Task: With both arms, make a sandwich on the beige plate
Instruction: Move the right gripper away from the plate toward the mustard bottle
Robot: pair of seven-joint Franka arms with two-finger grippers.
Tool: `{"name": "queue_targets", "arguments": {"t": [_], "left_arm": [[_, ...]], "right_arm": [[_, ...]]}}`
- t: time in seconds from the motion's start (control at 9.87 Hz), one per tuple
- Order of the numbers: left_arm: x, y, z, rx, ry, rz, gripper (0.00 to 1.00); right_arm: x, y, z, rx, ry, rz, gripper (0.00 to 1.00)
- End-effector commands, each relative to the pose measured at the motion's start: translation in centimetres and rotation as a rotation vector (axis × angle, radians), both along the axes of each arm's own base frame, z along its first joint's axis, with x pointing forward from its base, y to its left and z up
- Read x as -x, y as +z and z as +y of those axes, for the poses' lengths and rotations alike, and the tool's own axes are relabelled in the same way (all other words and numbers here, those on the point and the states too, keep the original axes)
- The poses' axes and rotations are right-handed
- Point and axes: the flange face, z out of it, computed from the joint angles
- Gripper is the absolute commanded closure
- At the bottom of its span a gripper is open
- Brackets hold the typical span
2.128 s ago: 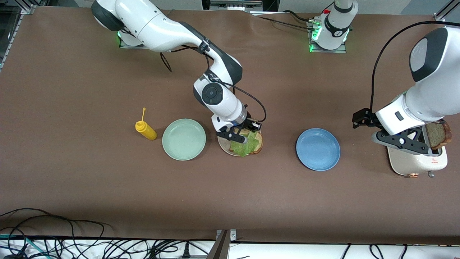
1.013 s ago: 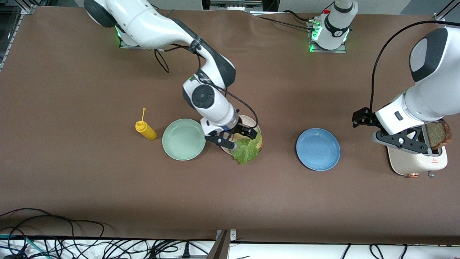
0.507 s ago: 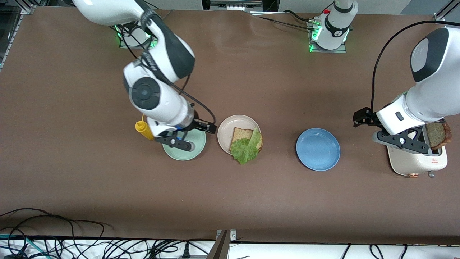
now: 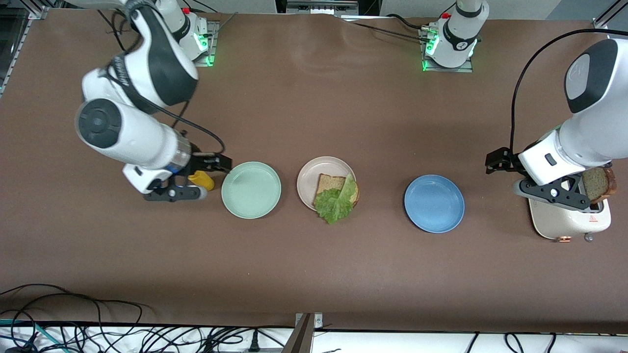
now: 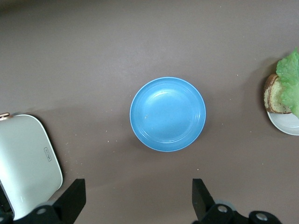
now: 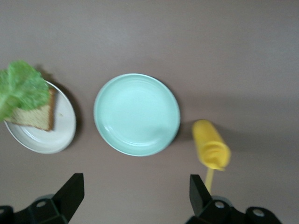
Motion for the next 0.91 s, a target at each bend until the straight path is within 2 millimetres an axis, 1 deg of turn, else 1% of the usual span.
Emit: {"name": "queue_targets", "arguments": {"t": [0.0,0.1,0.2,0.3,0.41,0.51,0.61,0.71,0.81], "left_arm": [[0.5,0.5,0.1,-0.023,0.000,0.000,0.00],[0.5,0.5,0.1,-0.023,0.002,0.001,0.00],[0.5,0.5,0.1,-0.023,0.000,0.000,0.00],[0.5,0.6,-0.2,-0.022,-0.003,0.000,0.00],[0.6,0.7,-0.5,-0.022,-0.007,-0.002,0.00],[0.6,0.7,-0.6,-0.023,-0.009,-0.002,0.00],[0.7,0.7,-0.7,-0.024,-0.012,0.007,0.00],[0.8,0.8,-1.1,-0.024,-0.016,0.004,0.00],[0.9,0.9,-1.6,-0.020,-0.020,0.004,0.00]], "right_arm": [[4.0,0.8,-4.5,0.008,0.119,-0.059,0.00],[4.7,0.3,-6.6,0.009,0.155,-0.075,0.00],[5.5,0.1,-8.0,0.010,0.222,-0.088,0.00],[6.0,-0.6,-10.0,0.011,0.270,-0.094,0.00],[7.3,-1.3,-11.9,0.020,0.302,-0.135,0.00],[8.5,-2.6,-13.5,0.027,0.358,-0.179,0.00],[9.1,-4.0,-14.9,-0.007,0.384,-0.184,0.00],[9.2,-4.8,-16.6,-0.100,0.402,-0.199,0.00],[8.8,-5.9,-18.4,-0.168,0.454,-0.217,0.00]]}}
